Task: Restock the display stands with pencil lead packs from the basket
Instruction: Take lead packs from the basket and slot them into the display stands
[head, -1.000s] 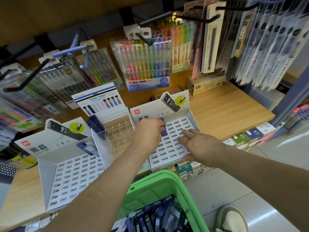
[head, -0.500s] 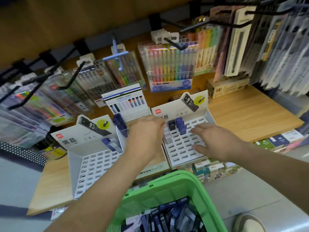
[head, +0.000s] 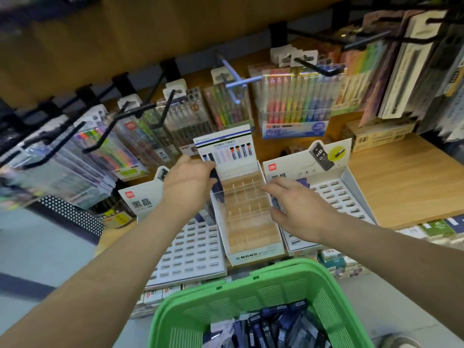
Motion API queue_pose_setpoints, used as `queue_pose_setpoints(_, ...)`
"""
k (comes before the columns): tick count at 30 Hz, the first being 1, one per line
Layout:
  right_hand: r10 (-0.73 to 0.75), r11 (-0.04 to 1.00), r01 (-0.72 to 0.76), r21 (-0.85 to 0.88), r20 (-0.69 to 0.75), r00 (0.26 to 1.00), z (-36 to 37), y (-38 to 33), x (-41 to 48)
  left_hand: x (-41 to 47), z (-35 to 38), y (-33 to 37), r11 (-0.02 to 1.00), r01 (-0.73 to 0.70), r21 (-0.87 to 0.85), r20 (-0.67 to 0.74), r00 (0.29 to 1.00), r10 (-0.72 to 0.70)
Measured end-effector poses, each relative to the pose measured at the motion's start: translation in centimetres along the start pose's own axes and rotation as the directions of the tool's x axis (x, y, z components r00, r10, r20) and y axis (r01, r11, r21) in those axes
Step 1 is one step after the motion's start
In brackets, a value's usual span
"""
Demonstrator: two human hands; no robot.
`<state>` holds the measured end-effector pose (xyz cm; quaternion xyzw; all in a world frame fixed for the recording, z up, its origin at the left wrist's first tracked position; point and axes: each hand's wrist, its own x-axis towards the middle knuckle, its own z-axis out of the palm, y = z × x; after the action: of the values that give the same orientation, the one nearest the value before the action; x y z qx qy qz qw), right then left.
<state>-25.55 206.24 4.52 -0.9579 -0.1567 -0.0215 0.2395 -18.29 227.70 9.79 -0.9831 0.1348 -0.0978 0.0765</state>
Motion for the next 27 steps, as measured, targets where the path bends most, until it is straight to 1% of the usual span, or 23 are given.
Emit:
queue_pose_setpoints(2, 0.011, 1.000, -0.011, 0.016, -0.013, 1.000, 0.2, -0.2, 0.3, 0.8, 0.0, 0.1, 0.992, 0.070, -0.103, 0.026, 0.997, -0.068)
queue_pose_setpoints(5, 0.015, 0.999, -0.014, 0.035, -0.037, 0.999, 0.4, -0.4, 0.6, 1.6, 0.0, 0.0, 0.951, 0.146, -0.272, 0.065, 0.989, -0.134)
queue_pose_setpoints(7, 0.026, 0.998, -0.024, 0.054, -0.048, 0.998, 0.5, -0.3, 0.6, 1.7, 0.0, -0.3, 0.939, 0.148, -0.309, 0.087, 0.988, -0.126)
queue_pose_setpoints(10, 0.035, 0.997, -0.032, 0.073, -0.051, 0.998, 0.4, -0.2, 0.7, 1.7, 0.3, -1.0, 0.939, 0.118, -0.323, 0.061, 0.993, -0.104)
queue_pose_setpoints(12, 0.042, 0.996, -0.038, 0.078, -0.051, 0.998, 0.5, -0.1, 0.7, 1.9, 0.4, -1.3, 0.955, 0.081, -0.285, 0.009, 0.997, -0.082)
queue_pose_setpoints(14, 0.052, 0.995, -0.047, 0.088, -0.050, 0.997, 0.5, -0.1, 0.7, 2.1, 0.5, -1.3, 0.981, 0.025, -0.190, -0.029, 0.999, -0.031)
queue_pose_setpoints(18, 0.064, 0.993, -0.061, 0.105, -0.026, 0.998, 0.6, 0.0, 0.6, 2.0, 0.9, -0.9, 0.993, -0.120, 0.013, -0.034, 0.992, 0.120)
queue_pose_setpoints(20, 0.072, 0.991, -0.072, 0.117, 0.000, 0.997, 0.5, -0.1, 0.5, 2.0, 0.7, -0.7, 0.993, -0.112, 0.027, -0.025, 0.993, 0.112)
queue_pose_setpoints(22, 0.076, 0.989, -0.077, 0.125, 0.016, 0.997, 0.0, -0.1, 0.4, 1.7, 0.0, -0.4, 0.997, -0.072, -0.024, -0.019, 0.997, 0.072)
queue_pose_setpoints(23, 0.076, 0.988, -0.079, 0.133, 0.021, 0.997, -0.3, -0.2, 0.3, 1.3, -0.5, -0.4, 0.996, -0.056, -0.076, -0.044, 0.998, 0.052)
queue_pose_setpoints(25, 0.080, 0.985, -0.087, 0.147, 0.053, 0.995, -0.9, -0.4, -0.2, -0.8, -1.2, -0.2, 0.977, -0.066, -0.204, -0.163, 0.986, 0.033)
queue_pose_setpoints(27, 0.085, 0.986, -0.103, 0.130, 0.139, 0.987, -1.2, -0.8, -1.5, -4.4, -1.5, 0.2, 0.932, -0.124, -0.340, -0.283, 0.959, 0.024)
